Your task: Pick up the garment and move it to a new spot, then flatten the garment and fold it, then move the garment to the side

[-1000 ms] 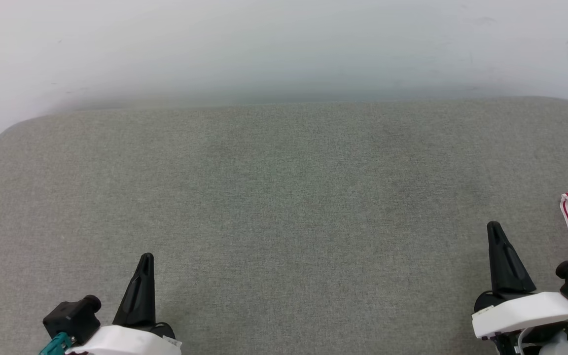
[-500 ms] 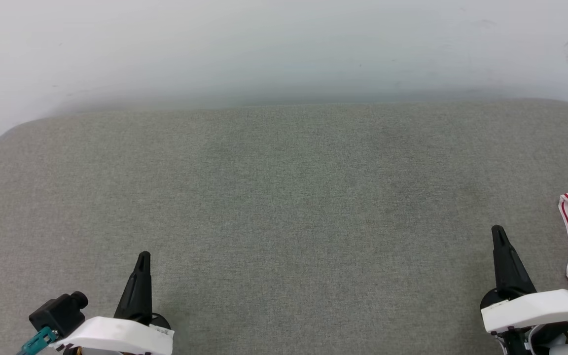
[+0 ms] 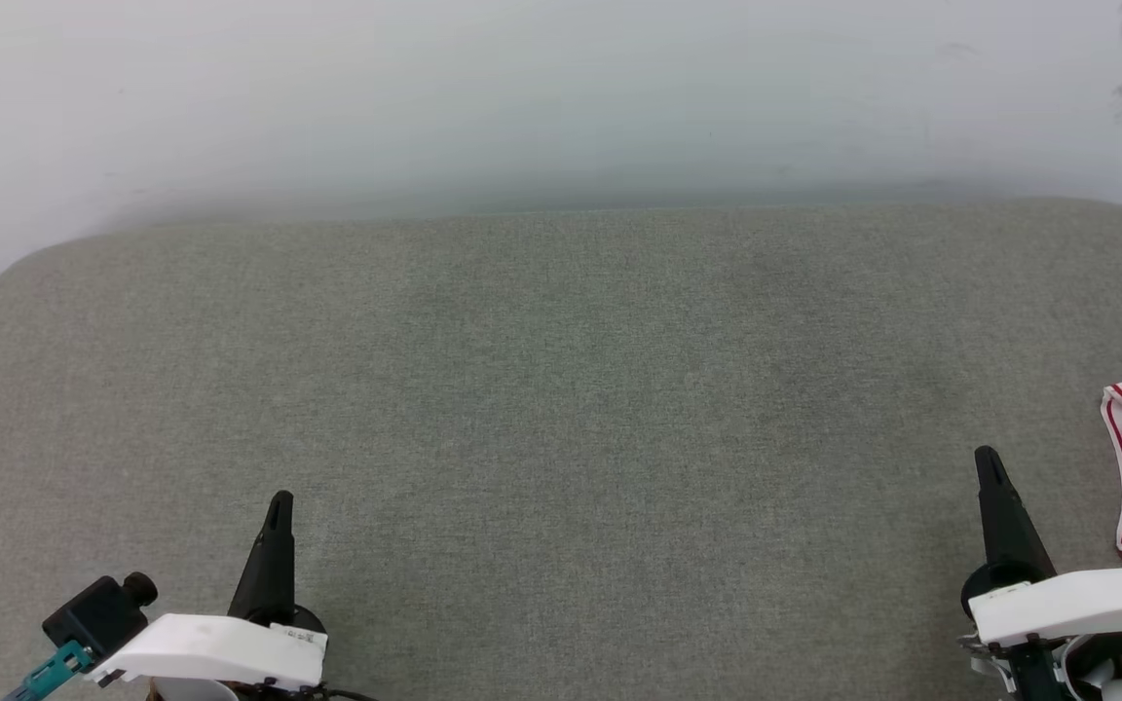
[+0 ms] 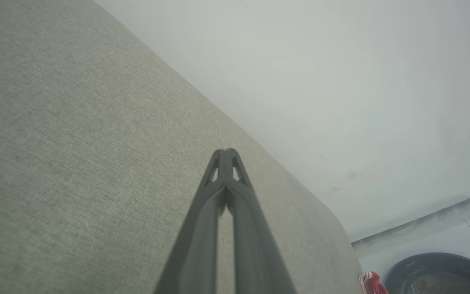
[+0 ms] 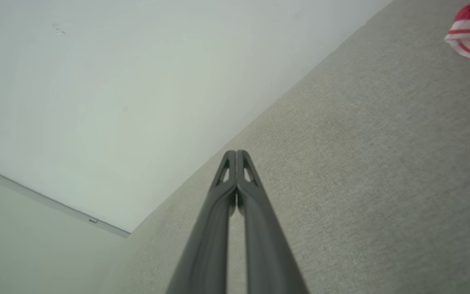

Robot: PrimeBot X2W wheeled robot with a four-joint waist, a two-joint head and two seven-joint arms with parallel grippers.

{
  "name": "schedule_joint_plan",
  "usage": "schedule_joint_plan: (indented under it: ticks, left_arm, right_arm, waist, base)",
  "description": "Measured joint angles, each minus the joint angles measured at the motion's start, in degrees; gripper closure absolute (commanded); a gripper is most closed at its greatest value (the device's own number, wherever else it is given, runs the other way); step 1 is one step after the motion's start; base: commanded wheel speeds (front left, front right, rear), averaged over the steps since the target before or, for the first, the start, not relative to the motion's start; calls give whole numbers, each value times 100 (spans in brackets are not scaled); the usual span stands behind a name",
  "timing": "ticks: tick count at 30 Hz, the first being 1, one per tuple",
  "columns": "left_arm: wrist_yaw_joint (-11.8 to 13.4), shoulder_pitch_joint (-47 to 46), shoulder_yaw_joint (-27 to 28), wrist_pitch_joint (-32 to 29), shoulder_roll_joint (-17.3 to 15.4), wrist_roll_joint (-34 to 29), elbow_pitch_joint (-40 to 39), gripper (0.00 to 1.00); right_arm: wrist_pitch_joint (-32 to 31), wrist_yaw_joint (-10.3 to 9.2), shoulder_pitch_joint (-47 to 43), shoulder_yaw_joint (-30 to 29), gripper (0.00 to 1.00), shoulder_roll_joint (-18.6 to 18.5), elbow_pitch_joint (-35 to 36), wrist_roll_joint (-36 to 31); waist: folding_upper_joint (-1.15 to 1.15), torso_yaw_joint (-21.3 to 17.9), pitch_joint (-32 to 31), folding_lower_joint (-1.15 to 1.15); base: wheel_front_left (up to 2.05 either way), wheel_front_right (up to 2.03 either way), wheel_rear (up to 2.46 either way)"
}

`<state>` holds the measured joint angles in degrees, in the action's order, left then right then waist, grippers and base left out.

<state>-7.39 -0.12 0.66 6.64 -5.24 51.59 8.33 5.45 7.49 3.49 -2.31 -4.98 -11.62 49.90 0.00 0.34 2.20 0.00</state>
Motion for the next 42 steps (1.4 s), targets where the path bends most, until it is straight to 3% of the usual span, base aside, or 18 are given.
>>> schedule_joint_plan:
  ticks: [42]
  left_arm:
    - [-1,-316,208,-659,35,2471,324,100]
  right_arm:
    - [-684,0,132,-225,100,104,-136,2473]
  waist:
    - [0,-17,-100,0]
  base:
    - [0,0,0]
